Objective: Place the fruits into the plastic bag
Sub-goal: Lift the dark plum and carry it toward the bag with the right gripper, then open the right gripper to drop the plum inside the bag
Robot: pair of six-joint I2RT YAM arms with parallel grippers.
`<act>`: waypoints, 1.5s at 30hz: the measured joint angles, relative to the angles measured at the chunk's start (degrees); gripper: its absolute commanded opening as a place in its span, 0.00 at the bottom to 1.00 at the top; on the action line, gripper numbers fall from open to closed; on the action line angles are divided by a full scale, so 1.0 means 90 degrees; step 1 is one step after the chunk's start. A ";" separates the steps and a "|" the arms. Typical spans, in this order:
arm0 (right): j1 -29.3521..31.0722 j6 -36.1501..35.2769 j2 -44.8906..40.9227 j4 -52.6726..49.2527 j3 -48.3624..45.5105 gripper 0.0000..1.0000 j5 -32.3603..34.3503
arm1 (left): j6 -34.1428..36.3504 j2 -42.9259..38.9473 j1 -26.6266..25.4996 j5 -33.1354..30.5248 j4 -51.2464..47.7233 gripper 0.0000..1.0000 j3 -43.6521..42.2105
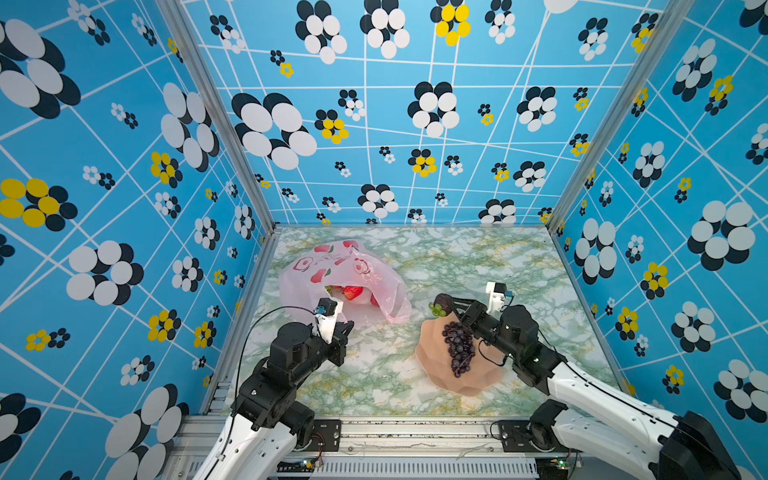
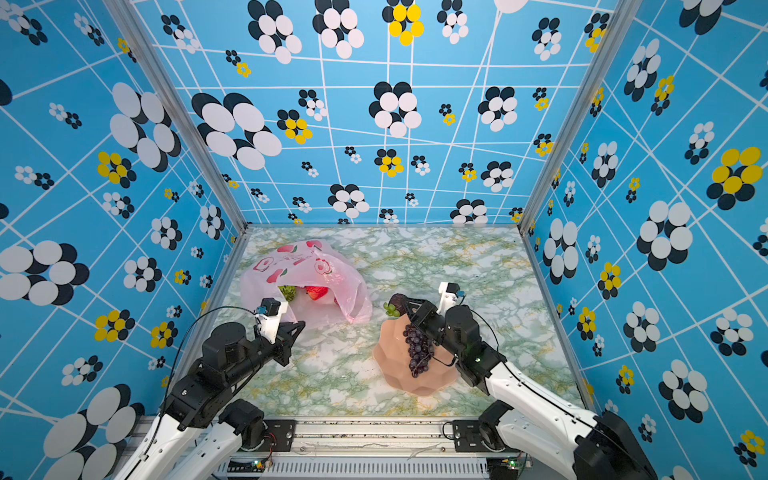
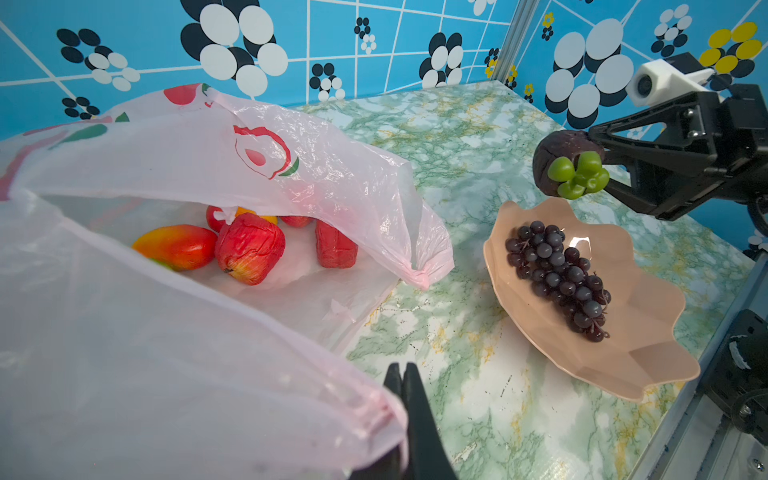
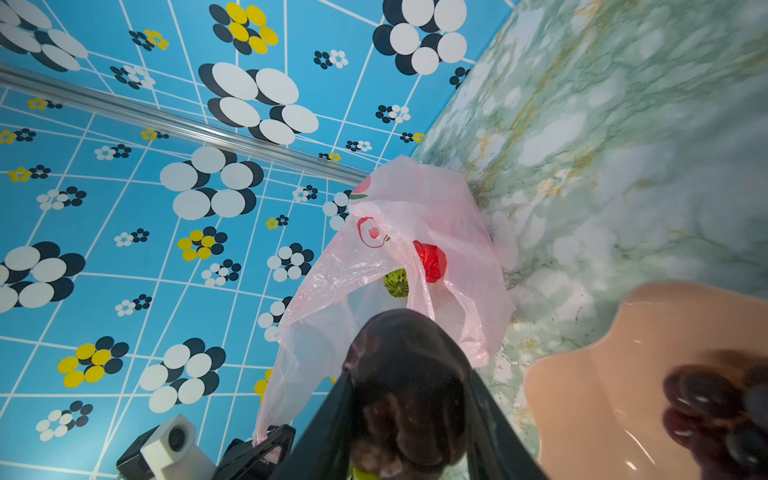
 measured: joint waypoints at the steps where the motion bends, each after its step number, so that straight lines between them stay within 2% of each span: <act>1: 0.0073 -0.0017 0.0287 0.0141 0.0182 0.43 -0.0015 | 0.0000 0.0000 0.0000 0.0000 0.0000 0.00 0.0000; 7: 0.0498 -0.0100 0.2489 0.1163 0.1717 0.41 -0.0398 | 0.0000 -0.0083 0.0000 0.0000 -0.0002 0.00 0.0000; 10: 0.0687 0.0039 0.3730 0.1807 0.2562 0.38 -0.0714 | 0.0002 -0.0124 0.0000 -0.0002 -0.0002 0.00 0.0000; 13: 0.0899 0.0262 0.5005 0.2409 0.3412 0.40 -0.0974 | 0.0002 -0.0126 0.0000 -0.0005 -0.0002 0.00 0.0000; 18: 0.1190 0.0454 0.6275 0.2582 0.4393 0.41 -0.1239 | 0.0002 -0.0175 0.0000 -0.0007 -0.0002 0.00 0.0000; 40: 0.1280 0.0148 0.8031 0.1241 0.7451 0.50 -0.1821 | 0.0002 -0.0180 -0.0002 -0.0034 -0.0002 0.00 0.0000; 45: 0.1277 -0.0029 0.8053 0.1078 0.7696 0.50 -0.1880 | 0.0002 -0.0180 -0.0002 -0.0032 -0.0002 0.00 0.0000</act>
